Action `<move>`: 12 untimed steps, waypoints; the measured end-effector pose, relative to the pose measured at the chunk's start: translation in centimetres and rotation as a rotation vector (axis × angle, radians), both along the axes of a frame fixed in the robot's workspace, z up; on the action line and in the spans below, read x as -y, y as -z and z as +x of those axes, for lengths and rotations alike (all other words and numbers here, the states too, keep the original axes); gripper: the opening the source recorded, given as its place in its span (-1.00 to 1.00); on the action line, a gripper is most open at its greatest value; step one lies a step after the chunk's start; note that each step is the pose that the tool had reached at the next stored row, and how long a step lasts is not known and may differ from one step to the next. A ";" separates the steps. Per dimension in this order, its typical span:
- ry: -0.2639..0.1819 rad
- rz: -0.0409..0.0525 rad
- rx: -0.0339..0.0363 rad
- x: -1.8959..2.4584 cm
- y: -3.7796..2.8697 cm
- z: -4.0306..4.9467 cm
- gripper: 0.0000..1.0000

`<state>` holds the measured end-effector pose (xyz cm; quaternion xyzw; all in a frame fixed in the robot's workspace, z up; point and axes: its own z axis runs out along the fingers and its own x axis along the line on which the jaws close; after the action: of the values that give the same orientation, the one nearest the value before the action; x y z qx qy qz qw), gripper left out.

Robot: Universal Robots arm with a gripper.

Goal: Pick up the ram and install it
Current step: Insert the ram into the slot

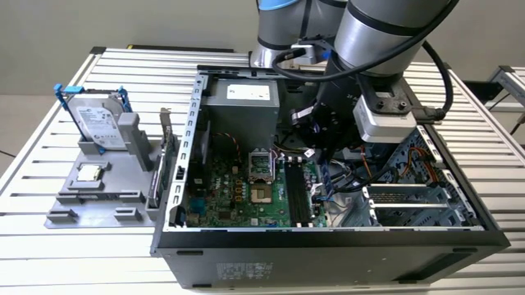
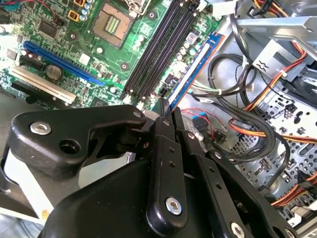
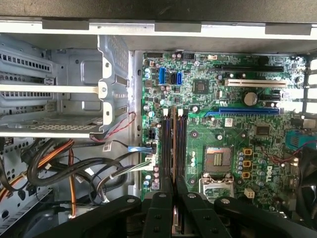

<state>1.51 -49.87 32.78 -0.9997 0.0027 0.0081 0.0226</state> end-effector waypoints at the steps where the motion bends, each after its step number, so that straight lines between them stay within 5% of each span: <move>1: 0.000 -0.0006 0.0000 0.00 0.01 0.00 -1.00; 12: 0.000 -0.0066 -0.0001 -0.02 0.20 0.00 -1.00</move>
<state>1.51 -49.85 32.58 -0.9998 0.0027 0.0081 0.0194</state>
